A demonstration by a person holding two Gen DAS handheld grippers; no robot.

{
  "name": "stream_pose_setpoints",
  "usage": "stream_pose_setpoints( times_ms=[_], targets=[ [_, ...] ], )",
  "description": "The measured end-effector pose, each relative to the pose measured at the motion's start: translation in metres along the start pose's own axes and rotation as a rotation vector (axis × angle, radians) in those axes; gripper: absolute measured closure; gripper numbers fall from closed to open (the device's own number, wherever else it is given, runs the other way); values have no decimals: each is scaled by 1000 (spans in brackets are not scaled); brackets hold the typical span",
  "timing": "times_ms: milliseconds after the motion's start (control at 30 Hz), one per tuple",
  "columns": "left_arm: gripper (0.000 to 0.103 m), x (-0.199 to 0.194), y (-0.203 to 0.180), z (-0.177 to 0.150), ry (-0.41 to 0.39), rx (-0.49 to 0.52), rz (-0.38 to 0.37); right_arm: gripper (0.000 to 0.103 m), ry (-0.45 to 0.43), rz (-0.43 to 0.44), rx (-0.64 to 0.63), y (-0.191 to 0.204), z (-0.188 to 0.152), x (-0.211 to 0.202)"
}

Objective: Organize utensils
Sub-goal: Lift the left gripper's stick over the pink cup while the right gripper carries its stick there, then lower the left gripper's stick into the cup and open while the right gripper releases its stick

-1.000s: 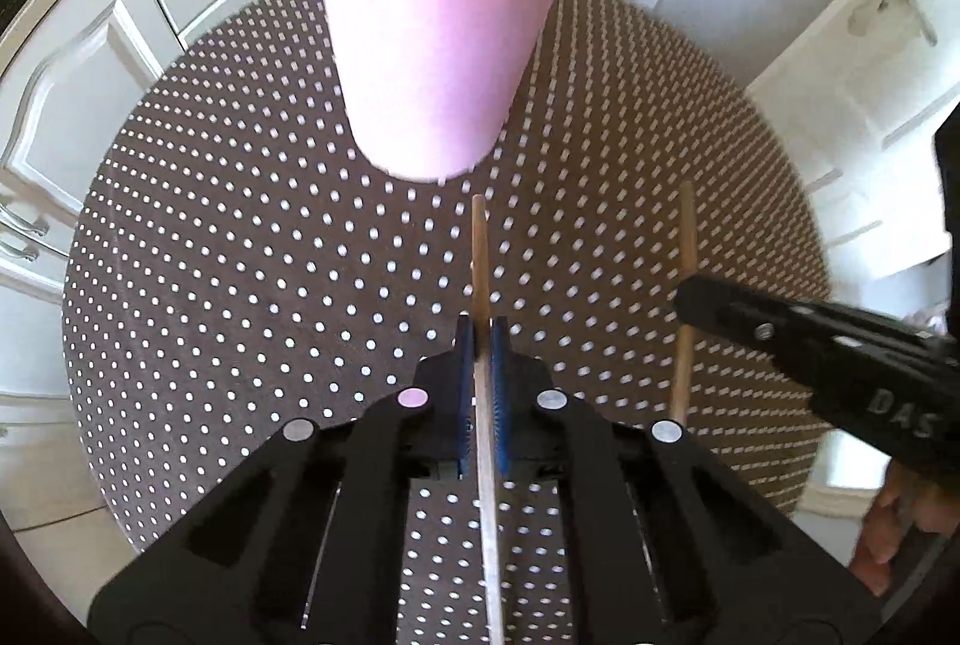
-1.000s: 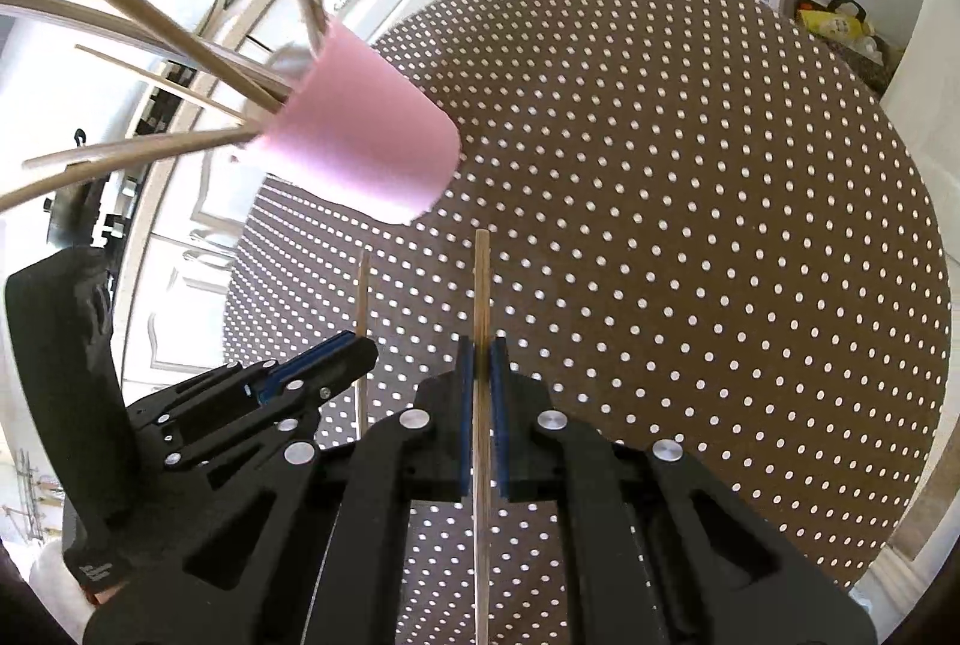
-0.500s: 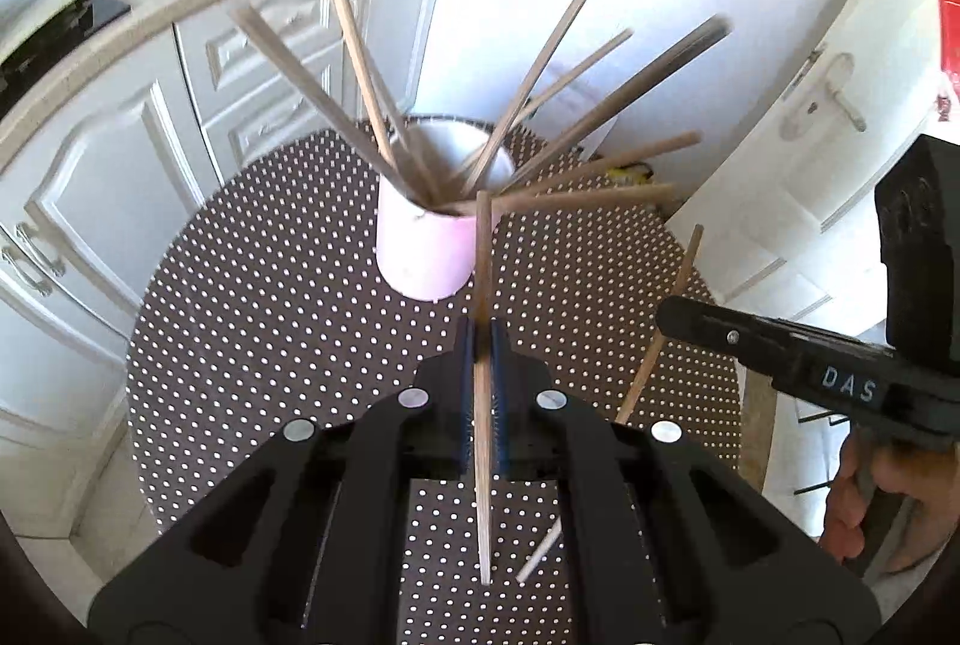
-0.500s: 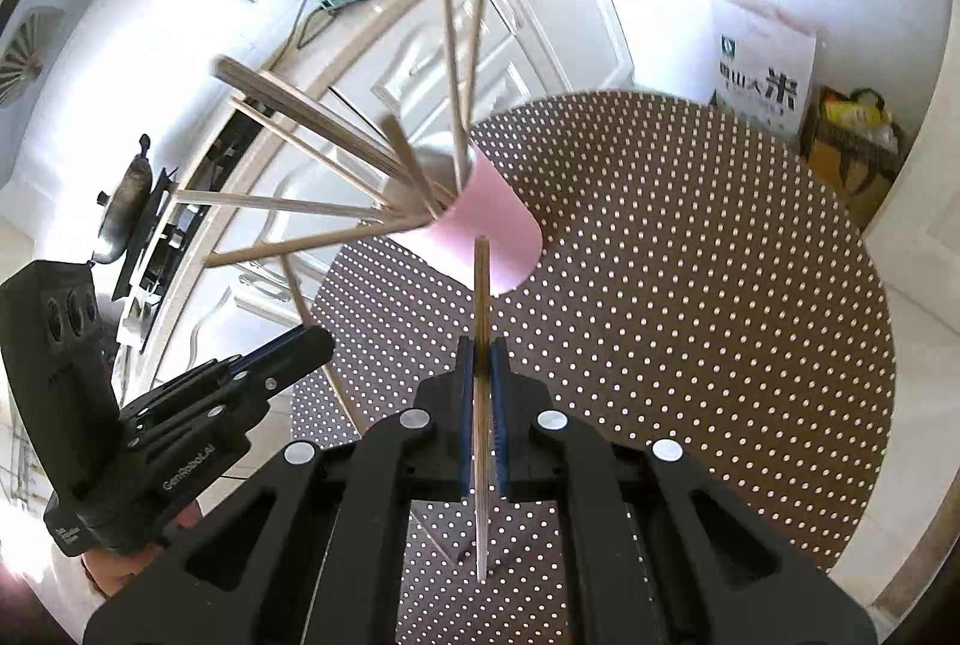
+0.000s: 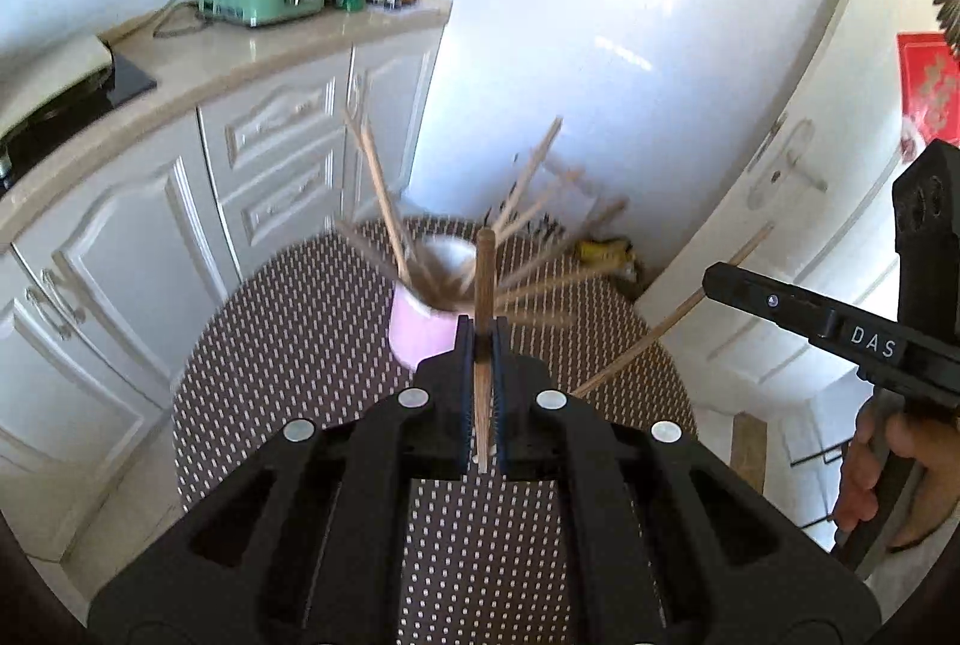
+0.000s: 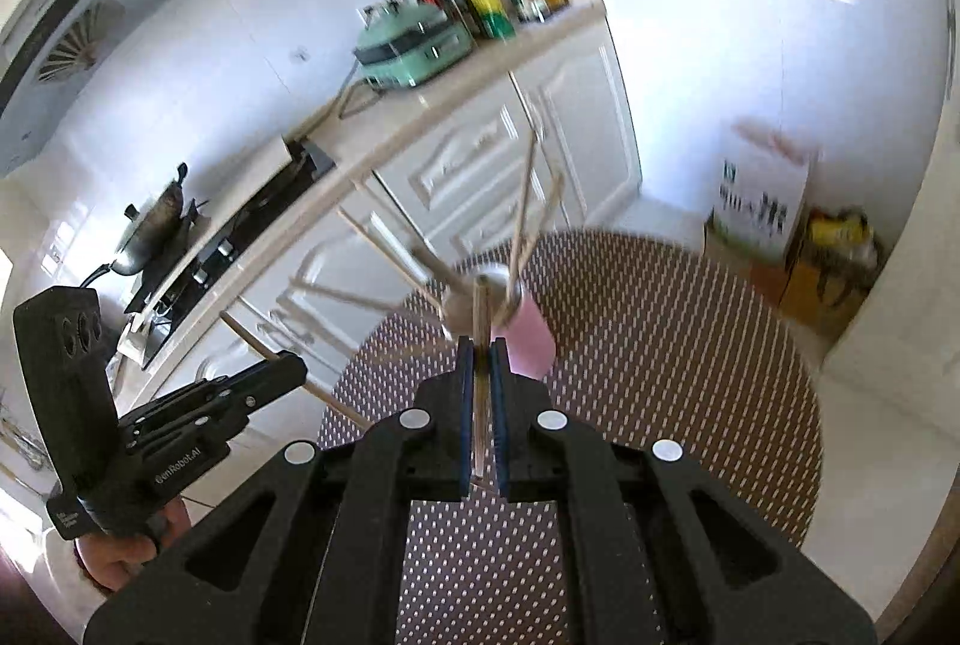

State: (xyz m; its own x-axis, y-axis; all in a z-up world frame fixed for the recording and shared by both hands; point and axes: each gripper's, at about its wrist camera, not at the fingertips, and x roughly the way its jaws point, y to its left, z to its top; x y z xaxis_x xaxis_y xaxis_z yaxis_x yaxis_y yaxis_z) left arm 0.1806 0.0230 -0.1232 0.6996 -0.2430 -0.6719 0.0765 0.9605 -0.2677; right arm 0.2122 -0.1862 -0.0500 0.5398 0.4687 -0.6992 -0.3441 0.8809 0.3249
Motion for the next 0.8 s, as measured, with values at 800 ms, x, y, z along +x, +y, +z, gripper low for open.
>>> stream_pose_setpoints(
  times_ms=[800],
  targets=[
    [97, -20, 17, 104, -209, 35, -13, 99, -205, -115, -130, 16, 79, -18]
  ],
)
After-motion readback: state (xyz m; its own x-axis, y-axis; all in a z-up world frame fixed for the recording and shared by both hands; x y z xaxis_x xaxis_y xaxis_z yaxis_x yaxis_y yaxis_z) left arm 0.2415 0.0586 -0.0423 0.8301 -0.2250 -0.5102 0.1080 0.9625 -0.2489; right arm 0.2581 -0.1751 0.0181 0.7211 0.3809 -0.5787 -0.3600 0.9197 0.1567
